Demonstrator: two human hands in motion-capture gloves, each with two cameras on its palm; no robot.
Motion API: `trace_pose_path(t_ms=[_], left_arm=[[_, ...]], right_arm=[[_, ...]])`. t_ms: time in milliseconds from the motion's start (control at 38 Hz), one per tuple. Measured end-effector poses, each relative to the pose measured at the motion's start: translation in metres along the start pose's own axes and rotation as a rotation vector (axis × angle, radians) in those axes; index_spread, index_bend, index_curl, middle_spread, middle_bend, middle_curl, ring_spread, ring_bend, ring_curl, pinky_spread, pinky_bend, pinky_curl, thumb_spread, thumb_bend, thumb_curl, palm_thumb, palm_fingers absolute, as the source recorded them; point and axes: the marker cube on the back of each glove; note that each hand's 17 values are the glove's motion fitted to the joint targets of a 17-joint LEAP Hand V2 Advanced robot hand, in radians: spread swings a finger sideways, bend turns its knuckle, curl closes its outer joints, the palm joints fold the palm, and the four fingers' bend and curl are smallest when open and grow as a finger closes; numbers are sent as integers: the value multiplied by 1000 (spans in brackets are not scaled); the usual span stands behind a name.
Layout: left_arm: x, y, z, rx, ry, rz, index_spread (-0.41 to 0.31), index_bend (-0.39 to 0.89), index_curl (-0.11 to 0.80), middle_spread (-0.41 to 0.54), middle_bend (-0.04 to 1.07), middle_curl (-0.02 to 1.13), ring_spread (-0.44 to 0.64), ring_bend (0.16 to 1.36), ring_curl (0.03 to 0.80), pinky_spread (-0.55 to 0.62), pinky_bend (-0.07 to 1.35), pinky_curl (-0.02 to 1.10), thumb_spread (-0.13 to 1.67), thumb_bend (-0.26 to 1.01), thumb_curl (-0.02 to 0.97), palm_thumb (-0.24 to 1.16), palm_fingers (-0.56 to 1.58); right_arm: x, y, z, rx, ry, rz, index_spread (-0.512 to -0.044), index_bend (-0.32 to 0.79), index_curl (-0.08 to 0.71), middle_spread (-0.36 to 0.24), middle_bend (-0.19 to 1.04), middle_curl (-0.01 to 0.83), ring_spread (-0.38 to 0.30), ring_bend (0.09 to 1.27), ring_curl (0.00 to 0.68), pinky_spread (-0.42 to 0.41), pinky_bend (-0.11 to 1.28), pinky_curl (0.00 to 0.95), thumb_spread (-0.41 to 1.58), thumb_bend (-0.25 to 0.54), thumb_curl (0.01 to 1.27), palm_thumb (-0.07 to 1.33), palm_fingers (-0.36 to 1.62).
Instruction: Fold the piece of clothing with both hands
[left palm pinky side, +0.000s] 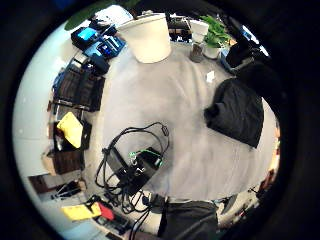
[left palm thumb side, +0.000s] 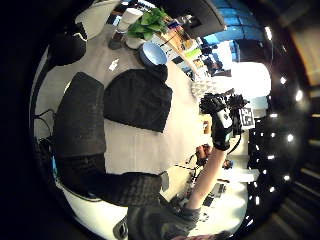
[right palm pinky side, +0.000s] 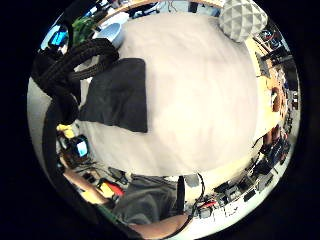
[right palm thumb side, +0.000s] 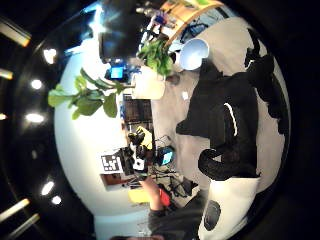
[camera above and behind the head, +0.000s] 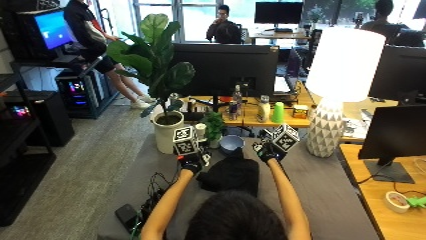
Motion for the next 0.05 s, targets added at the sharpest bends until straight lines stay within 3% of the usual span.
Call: trace_pose_path(t_ms=[53], left_arm=[[7, -1, 2, -1, -18, 14, -165, 205, 454, -37, 103, 233, -36, 457, 349, -48, 298, 376, 1470, 13, 236, 232, 727]], right_arm=[[3, 4, -1, -35, -38, -5, -174, 78, 245, -45, 269, 476, -151, 660, 458, -178, 629, 450, 1232, -4, 419, 896, 1095]])
